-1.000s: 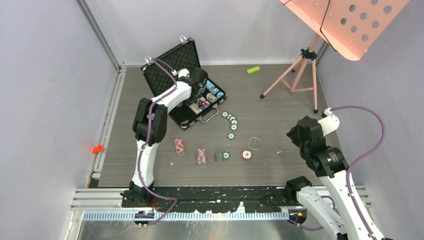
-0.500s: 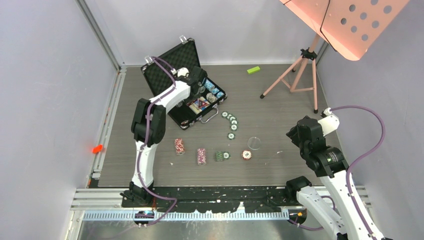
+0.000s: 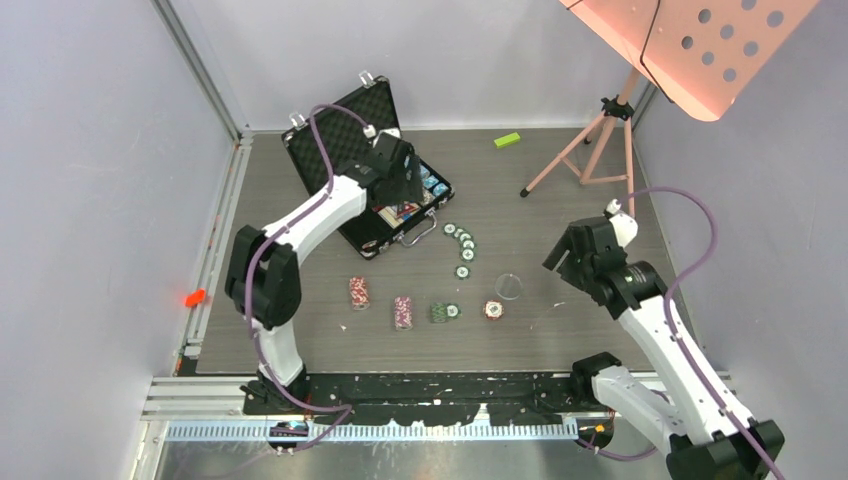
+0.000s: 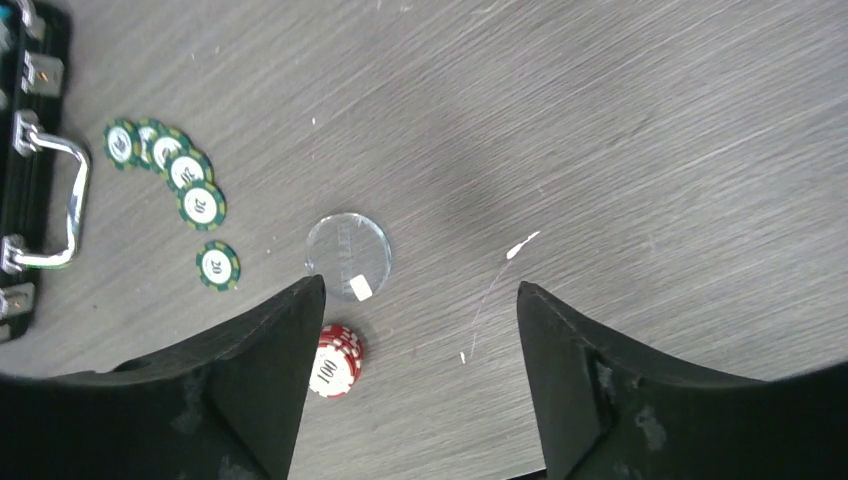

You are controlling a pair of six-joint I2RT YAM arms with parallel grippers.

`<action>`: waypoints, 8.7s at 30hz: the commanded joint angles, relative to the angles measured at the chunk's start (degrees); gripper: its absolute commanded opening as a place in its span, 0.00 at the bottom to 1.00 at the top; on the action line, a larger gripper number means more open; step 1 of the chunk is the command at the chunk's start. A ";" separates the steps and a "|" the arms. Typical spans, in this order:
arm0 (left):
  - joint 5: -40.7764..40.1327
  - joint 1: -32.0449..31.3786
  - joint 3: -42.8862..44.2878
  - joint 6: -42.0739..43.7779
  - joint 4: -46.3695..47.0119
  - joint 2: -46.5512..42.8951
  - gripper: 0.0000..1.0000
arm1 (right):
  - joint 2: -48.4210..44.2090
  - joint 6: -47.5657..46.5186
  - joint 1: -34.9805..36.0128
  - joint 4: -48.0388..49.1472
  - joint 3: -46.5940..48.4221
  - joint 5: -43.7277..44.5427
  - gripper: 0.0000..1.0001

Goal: Pack up texas hold em set

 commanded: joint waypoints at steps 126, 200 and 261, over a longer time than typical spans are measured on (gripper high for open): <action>19.14 -19.50 16.58 27.41 0.33 8.77 0.37 | -18.25 7.78 -0.24 -0.43 -2.34 12.44 0.90; 18.75 4.05 -7.11 18.07 8.52 -11.52 1.00 | 11.20 -6.21 0.07 11.11 -3.55 -26.39 1.00; 11.18 -3.53 -50.04 20.52 43.05 -40.01 1.00 | 49.16 0.95 25.24 5.37 6.56 -11.75 0.57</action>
